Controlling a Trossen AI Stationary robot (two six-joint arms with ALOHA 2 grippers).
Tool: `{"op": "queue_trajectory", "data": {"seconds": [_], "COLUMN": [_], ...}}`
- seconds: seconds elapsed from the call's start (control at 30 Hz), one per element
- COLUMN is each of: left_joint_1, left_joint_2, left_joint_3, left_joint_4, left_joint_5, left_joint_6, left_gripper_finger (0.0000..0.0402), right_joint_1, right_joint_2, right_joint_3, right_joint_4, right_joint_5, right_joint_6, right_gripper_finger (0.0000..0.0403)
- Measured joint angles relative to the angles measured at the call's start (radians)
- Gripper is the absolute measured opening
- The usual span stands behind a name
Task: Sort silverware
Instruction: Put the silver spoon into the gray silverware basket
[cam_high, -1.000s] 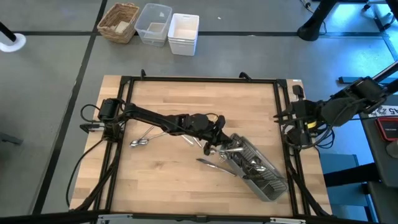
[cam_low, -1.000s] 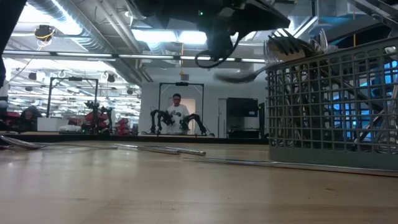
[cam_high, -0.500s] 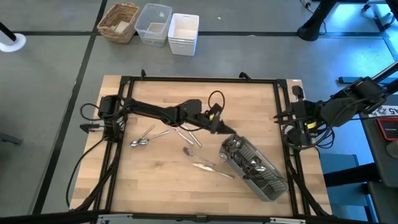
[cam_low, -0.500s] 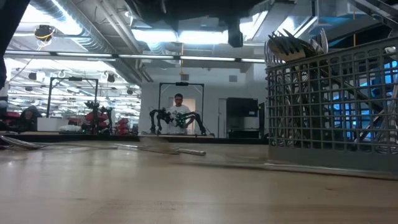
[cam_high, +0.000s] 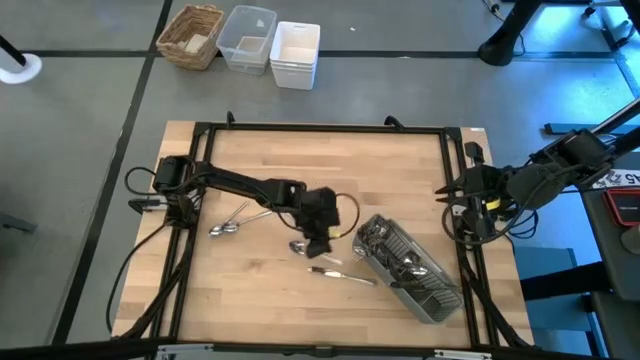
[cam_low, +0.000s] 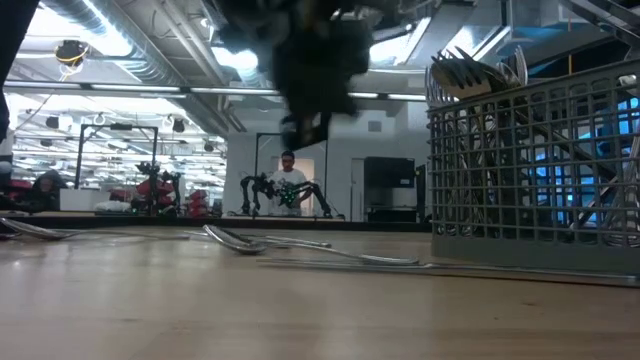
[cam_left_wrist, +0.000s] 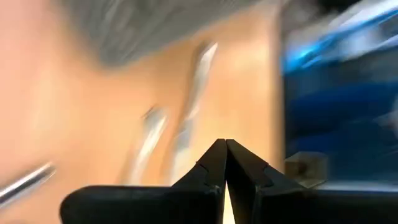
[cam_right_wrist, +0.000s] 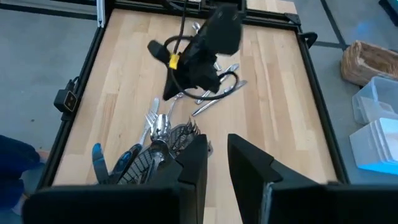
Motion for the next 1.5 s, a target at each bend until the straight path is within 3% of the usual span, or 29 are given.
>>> {"op": "queue_trajectory", "data": {"seconds": [0.17, 0.3, 0.43, 0.6, 0.8, 1.0, 1.13, 1.3, 1.5], "left_joint_1": [-0.071, -0.107, -0.120, -0.120, -0.135, -0.180, -0.215, -0.242, -0.243], "left_joint_2": [0.000, -0.002, -0.002, -0.002, -0.002, -0.002, -0.002, -0.002, -0.001], "left_joint_3": [0.000, -0.013, -0.044, -0.076, -0.075, -0.075, -0.075, -0.075, -0.107], "left_joint_4": [-0.264, -0.310, -0.298, -0.349, -0.452, -0.480, -0.468, -0.452, -0.422], "left_joint_5": [-0.316, -0.454, -0.464, -0.464, -0.465, -0.470, -0.525, -0.623, -0.633], "left_joint_6": [0.184, 0.273, 0.299, 0.241, 0.319, 0.486, 0.578, 0.631, 0.635], "left_gripper_finger": [0.0001, 0.0001, 0.0022, 0.0091, 0.0147, 0.0156, 0.0157, 0.0157, 0.0157], "right_joint_1": [0.000, 0.000, -0.001, -0.001, -0.001, -0.001, -0.001, -0.001, -0.001], "right_joint_2": [0.020, 0.040, 0.058, 0.071, 0.072, 0.072, 0.072, 0.072, 0.072], "right_joint_3": [0.000, 0.000, 0.000, 0.000, 0.000, 0.000, 0.000, 0.000, 0.000], "right_joint_4": [0.000, 0.000, 0.000, 0.000, 0.000, 0.000, 0.000, 0.000, 0.000], "right_joint_5": [0.000, 0.001, 0.001, 0.001, 0.004, 0.008, 0.008, 0.008, 0.008], "right_joint_6": [0.022, 0.021, 0.021, 0.021, 0.021, 0.021, 0.021, 0.021, 0.021], "right_gripper_finger": [0.0067, 0.0067, 0.0067, 0.0067, 0.0067, 0.0067, 0.0067, 0.0067, 0.0067]}}
